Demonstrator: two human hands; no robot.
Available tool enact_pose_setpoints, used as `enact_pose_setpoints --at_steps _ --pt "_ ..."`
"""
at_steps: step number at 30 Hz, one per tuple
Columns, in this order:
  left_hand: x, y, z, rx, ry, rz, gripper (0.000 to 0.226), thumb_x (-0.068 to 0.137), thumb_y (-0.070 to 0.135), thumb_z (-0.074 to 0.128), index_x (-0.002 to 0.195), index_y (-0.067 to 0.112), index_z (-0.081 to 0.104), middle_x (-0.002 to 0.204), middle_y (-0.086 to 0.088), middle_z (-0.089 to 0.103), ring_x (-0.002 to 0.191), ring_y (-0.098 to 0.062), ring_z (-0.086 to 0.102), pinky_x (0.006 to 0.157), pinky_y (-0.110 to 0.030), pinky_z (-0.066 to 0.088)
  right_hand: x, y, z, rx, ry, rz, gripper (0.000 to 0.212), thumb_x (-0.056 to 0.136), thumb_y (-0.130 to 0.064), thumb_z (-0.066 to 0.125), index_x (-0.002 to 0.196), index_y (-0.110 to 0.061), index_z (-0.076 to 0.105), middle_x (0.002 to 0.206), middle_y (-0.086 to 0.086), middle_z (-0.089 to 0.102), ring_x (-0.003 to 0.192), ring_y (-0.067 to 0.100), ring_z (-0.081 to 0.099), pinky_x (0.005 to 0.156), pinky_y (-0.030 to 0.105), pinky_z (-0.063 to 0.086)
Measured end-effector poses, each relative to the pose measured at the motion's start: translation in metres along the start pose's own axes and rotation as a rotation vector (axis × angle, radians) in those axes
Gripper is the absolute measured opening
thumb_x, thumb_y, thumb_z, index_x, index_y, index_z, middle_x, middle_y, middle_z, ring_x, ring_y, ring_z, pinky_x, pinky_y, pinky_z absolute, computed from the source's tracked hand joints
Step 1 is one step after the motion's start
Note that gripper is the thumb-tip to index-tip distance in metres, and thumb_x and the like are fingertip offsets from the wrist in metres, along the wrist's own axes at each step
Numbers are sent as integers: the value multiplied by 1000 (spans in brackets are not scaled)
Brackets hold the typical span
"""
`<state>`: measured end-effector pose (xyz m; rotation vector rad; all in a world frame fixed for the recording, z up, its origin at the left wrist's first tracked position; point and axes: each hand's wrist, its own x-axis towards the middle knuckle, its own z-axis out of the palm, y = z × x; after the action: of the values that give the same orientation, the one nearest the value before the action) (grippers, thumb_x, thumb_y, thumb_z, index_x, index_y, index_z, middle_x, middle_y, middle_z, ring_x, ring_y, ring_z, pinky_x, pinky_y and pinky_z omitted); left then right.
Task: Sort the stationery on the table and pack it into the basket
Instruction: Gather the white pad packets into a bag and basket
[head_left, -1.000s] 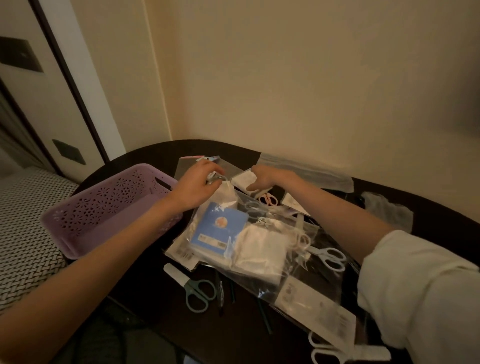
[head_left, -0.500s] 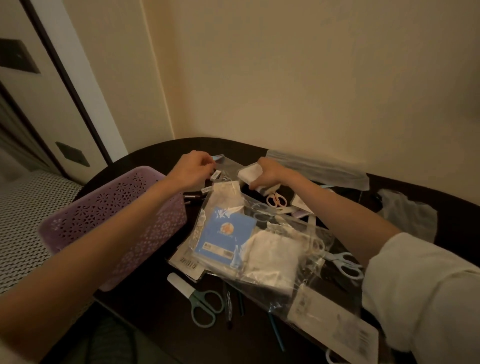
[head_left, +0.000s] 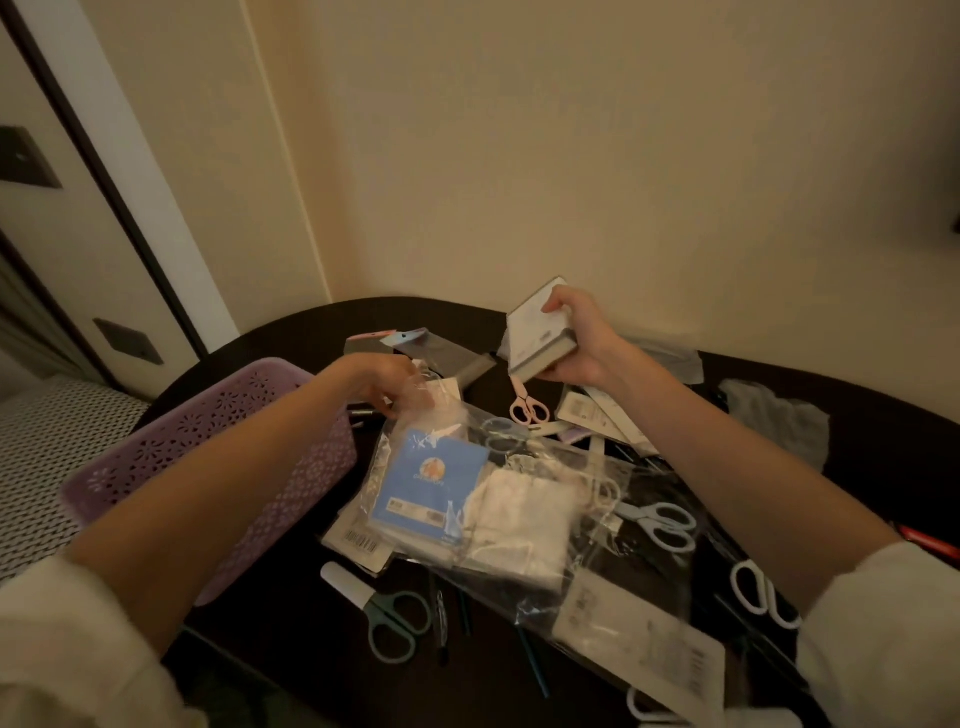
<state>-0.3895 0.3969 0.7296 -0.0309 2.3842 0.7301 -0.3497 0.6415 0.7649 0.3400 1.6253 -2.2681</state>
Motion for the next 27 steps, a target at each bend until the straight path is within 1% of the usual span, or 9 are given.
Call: enact_pose_setpoints --at_steps 2,5,7,10,15,18,23,25,27 --pt "2 0 0 98 -7 4 61 75 29 82 127 14 54 125 -7 55 112 -25 54 76 -30 54 -6 -1 -1 -33 14 -28 21 85 -21 47 100 -9 53 99 15 57 88 28 56 82 38 47" --pt "31 -9 -6 314 -36 34 92 49 52 89 128 24 51 139 -3 46 125 -26 45 99 -38 46 -13 1 -4 -75 23 -47 23 86 -16 46 107 -8 52 95 14 58 85 27 57 75 36 48" --pt "35 -9 -5 425 -69 41 80 51 50 85 121 32 50 144 -5 41 129 -26 41 105 -40 41 -16 3 -5 -88 32 -50 22 86 -13 47 106 -9 52 95 13 58 85 27 57 74 36 49" --pt "9 0 5 530 -65 71 59 81 35 74 132 29 47 147 -4 35 134 -26 35 111 -42 34 -19 8 -5 -123 44 -49 30 85 -11 48 114 -8 50 99 14 57 89 27 56 78 37 49" --pt "5 4 9 593 -67 101 62 90 30 65 145 21 36 152 -4 29 140 -26 27 115 -43 25 -30 13 2 -183 54 -68 49 82 -10 50 131 -7 46 108 16 58 99 31 56 74 36 50" --pt "2 3 5 506 -79 104 72 85 27 72 146 23 33 151 -4 31 138 -26 31 112 -41 31 -38 12 3 -210 54 -128 49 84 -9 50 132 -7 44 110 16 58 102 31 56 73 36 50" --pt "-10 3 -13 84 57 139 46 83 7 73 118 17 45 131 -7 46 106 -18 53 72 -24 52 -52 6 3 -159 66 -259 45 85 -7 50 130 -2 46 113 19 59 104 33 59 70 35 52" --pt "-21 7 -21 69 180 190 41 81 6 74 114 15 51 130 -11 47 101 -19 53 70 -25 52 -60 3 3 -134 93 -299 45 85 -6 51 130 -1 47 112 18 59 104 33 59 76 38 53" --pt "-35 13 -28 87 353 232 42 82 9 74 120 7 55 126 -12 49 103 -22 51 77 -27 48 -69 0 2 -106 146 -333 44 84 -6 52 128 -2 48 109 16 60 99 30 61 83 42 52"
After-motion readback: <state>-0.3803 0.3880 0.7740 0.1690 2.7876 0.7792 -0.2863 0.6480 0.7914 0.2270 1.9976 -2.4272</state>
